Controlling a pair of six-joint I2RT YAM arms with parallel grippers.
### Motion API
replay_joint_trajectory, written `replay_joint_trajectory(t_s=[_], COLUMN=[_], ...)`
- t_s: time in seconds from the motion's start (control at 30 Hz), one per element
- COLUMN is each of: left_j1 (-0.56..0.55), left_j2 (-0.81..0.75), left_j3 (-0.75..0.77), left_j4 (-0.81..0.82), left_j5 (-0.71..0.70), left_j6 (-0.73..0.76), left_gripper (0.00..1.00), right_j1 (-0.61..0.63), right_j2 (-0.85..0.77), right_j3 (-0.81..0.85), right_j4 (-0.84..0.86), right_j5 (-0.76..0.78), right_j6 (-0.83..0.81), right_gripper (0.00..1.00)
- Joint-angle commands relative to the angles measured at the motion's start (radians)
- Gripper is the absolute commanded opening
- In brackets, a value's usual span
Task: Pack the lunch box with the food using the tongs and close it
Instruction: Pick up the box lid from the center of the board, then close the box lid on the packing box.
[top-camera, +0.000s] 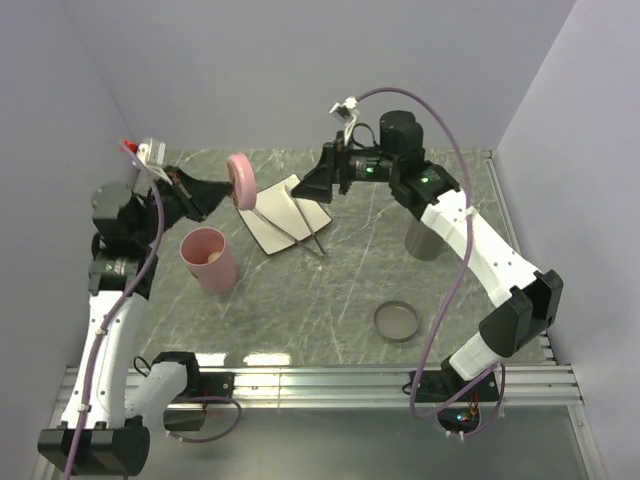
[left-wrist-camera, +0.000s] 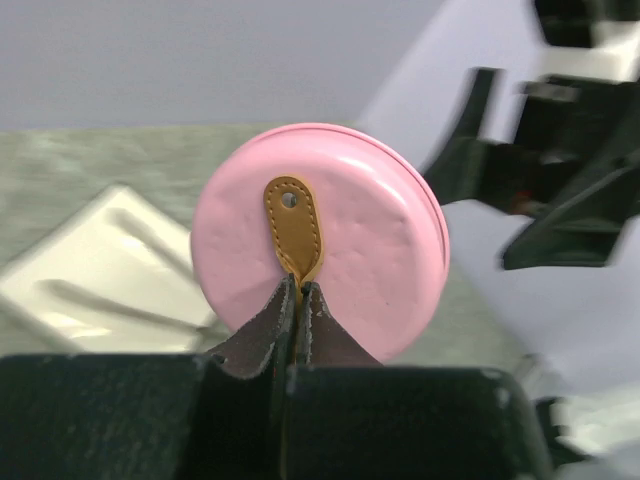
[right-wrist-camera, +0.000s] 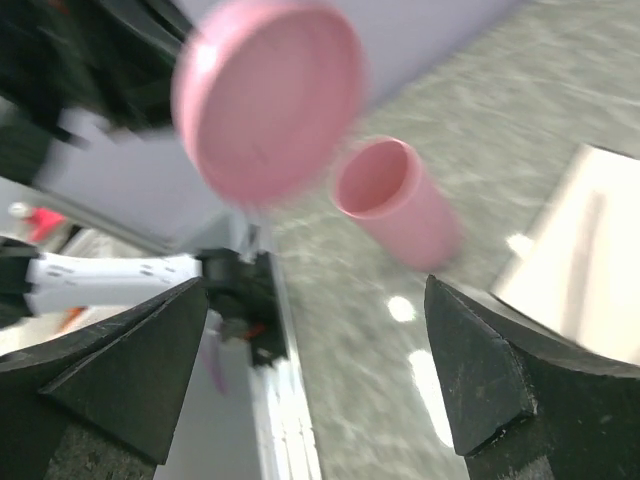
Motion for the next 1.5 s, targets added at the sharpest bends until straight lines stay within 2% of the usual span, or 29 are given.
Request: replay_joint_trajectory(t_s=[0.0,0.13,0.23,0.43,0.53,0.77,1.47], left_j1=[0.003,0.003,0.003,0.002,-0.004,-0.047,-0.136], left_j2=[0.058,0.156,0.216,0.340,0.400,0.415,0.464], left_j3=[0.212,0.364,0.458,0.566,0.581,0.495,0.383], left_j4=[-0.443,-0.681,-0.848,-1.033,-1.096,-1.065,-0.982], left_j5=[-0.152,-0.287,-0.368,-0.444,-0.506,-0.634,-0.659], left_j6=[0.440,0.745,0.885,1.033,1.053,1.035,0.935], left_gripper=[0.00,0.00,0.00,0.00,0.00,0.00,0.00], right_j1=[-0.055,-0.074,-0.075,-0.091,-0.094,-0.094,-0.092], right_j2=[-0.047,-0.052,-0.040,-0.055,-0.083,-0.126,-0.133], right_j3=[0.053,0.125,0.168,0.171,0.128,0.114,0.100], right_j4=[-0.239,-0.462,-0.618,-0.731,-0.731,-0.720,-0.711], right_j5=[0.036,0.124,0.173,0.235,0.269,0.306,0.333], right_j6=[-0.160,-0.353,-0.464,-0.528,-0.533,-0.532,-0.522], right_gripper=[0.95,1.00,1.00,1.00,1.00,1.00,1.00])
